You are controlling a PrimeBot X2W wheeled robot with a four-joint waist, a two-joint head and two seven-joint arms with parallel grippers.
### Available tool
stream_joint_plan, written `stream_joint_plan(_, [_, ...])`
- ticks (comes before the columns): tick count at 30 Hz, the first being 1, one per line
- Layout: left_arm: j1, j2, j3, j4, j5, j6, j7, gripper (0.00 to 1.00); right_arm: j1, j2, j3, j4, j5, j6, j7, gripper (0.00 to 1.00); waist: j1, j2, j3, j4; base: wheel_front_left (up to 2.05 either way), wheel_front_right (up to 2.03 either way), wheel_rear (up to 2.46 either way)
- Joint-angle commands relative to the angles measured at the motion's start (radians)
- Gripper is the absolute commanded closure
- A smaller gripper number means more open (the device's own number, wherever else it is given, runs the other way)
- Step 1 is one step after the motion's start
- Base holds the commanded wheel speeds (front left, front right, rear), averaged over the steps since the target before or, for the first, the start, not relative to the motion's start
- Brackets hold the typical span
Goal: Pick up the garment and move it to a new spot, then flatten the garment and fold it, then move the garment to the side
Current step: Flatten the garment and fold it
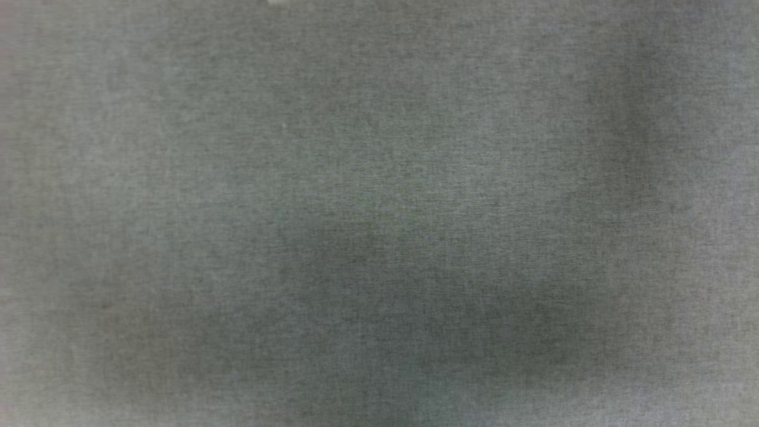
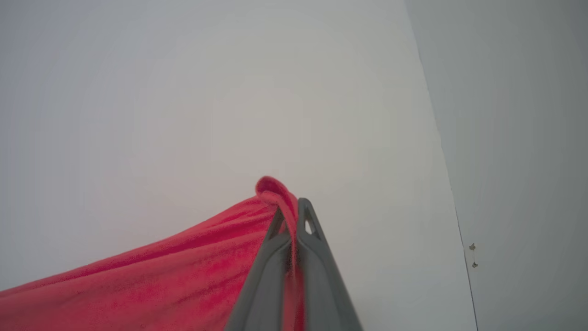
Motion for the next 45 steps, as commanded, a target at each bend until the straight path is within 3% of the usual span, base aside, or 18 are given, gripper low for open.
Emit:
stream_joint_plan(1, [-0.027, 0.005, 0.028, 0.035, -0.017, 0.005, -0.006, 1.00, -0.019, -0.021, -0.041, 0.019, -0.011, -0.008, -0.029, 1.00, 0.0000, -0.0001, 0.007, -0.007, 0.00, 0.00, 0.00])
stream_joint_plan(6, [0.036, -0.009, 0.047, -0.024, -0.022, 0.004, -0.008, 1.00, 0.010, -0.017, -0.016, 0.100, -0.009, -0.007, -0.051, 1.00, 0.0000, -0.0001, 0.000, 0.005, 0.00, 0.00, 0.00])
stream_joint_plan(14, [0.500, -0.030, 0.168, -0.298, -0.120, 0.003, -0.033, 1.00, 0.308, -0.064, 0.103, 0.072, 0.110, -0.005, -0.011, 1.00, 0.0000, -0.0001, -0.006, 0.031, 0.00, 0.00, 0.00])
stream_joint_plan(19, [0.844, -0.053, 0.249, -0.506, -0.103, 0.003, -0.017, 1.00, 0.590, -0.085, 0.159, -0.092, 0.214, -0.005, 0.071, 1.00, 0.0000, -0.0001, -0.017, 0.039, 0.00, 0.00, 0.00])
stream_joint_plan(27, [1.262, -0.108, 0.351, -0.789, -0.038, 0.002, 0.032, 1.00, 1.009, -0.047, 0.149, -0.444, 0.347, -0.005, 0.241, 1.00, 0.0000, -0.0001, -0.050, 0.048, 0.00, 0.00, 0.00])
stream_joint_plan(36, [1.560, -0.124, 0.434, -1.010, 0.018, 0.002, 0.071, 1.00, 1.333, -0.011, 0.087, -0.741, 0.468, -0.005, 0.342, 1.00, 0.0000, -0.0001, -0.094, 0.058, 0.00, 0.00, 0.00])
stream_joint_plan(45, [1.788, -0.134, 0.552, -1.202, 0.014, 0.002, 0.113, 1.00, 1.537, -0.001, 0.011, -0.925, 0.567, -0.005, 0.408, 1.00, 0.0000, -0.0001, -0.112, 0.062, 0.00, 0.00, 0.00])
